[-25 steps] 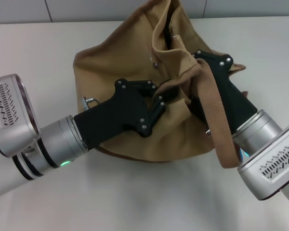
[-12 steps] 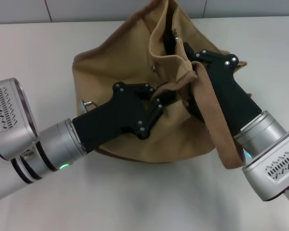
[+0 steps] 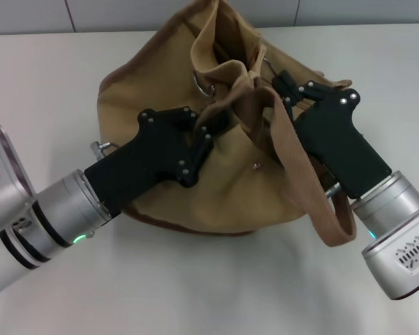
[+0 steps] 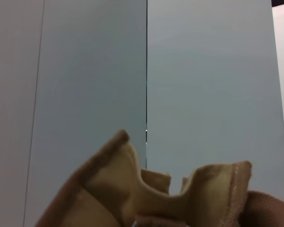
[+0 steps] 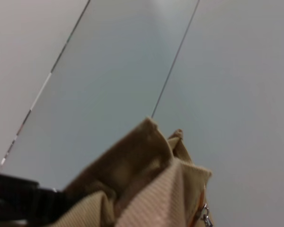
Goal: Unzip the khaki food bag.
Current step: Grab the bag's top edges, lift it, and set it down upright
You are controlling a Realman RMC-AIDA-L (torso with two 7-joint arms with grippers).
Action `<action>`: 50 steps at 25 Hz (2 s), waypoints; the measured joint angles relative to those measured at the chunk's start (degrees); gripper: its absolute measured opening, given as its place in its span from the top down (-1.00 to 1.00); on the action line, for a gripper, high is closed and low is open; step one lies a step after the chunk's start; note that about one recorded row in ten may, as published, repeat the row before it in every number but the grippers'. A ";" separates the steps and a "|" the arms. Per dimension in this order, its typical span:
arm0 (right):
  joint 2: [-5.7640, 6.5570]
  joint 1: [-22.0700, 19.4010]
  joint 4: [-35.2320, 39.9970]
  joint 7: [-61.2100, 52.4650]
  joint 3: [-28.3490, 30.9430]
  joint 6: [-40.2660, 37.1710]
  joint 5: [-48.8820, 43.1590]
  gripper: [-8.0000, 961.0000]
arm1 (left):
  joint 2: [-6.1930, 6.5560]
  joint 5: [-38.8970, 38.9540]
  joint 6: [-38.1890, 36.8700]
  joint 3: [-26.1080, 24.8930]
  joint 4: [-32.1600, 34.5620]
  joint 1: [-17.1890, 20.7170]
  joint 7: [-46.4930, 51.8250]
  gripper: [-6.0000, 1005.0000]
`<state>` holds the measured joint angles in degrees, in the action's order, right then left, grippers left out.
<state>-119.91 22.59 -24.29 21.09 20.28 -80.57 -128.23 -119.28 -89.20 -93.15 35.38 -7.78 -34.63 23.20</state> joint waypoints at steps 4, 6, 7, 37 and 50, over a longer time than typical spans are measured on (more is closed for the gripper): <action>0.02 -0.61 0.44 0.00 0.34 0.04 0.00 0.98 | 0.02 0.22 -0.97 -0.33 0.15 0.34 0.00 0.87; 0.04 -0.67 0.65 0.00 0.36 0.19 0.00 0.98 | 0.03 0.26 -1.30 -0.55 0.17 0.37 0.00 0.87; 0.04 -0.69 0.72 0.00 0.36 0.28 0.00 0.98 | 0.03 0.27 -1.62 -0.61 0.18 0.37 0.00 0.87; 2.06 6.93 28.93 -58.00 3.69 -26.48 -3.98 0.03 | 0.02 -2.10 -1.94 -0.14 1.61 0.70 0.05 0.87; 1.52 8.40 49.09 -70.79 -8.59 -27.63 -3.60 -0.17 | 0.75 -3.82 -2.39 -2.88 22.47 1.59 12.97 0.87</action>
<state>-118.39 30.99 24.79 -49.70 11.69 -108.20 -131.83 -118.53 -93.01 -95.55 32.50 14.69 -33.04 36.17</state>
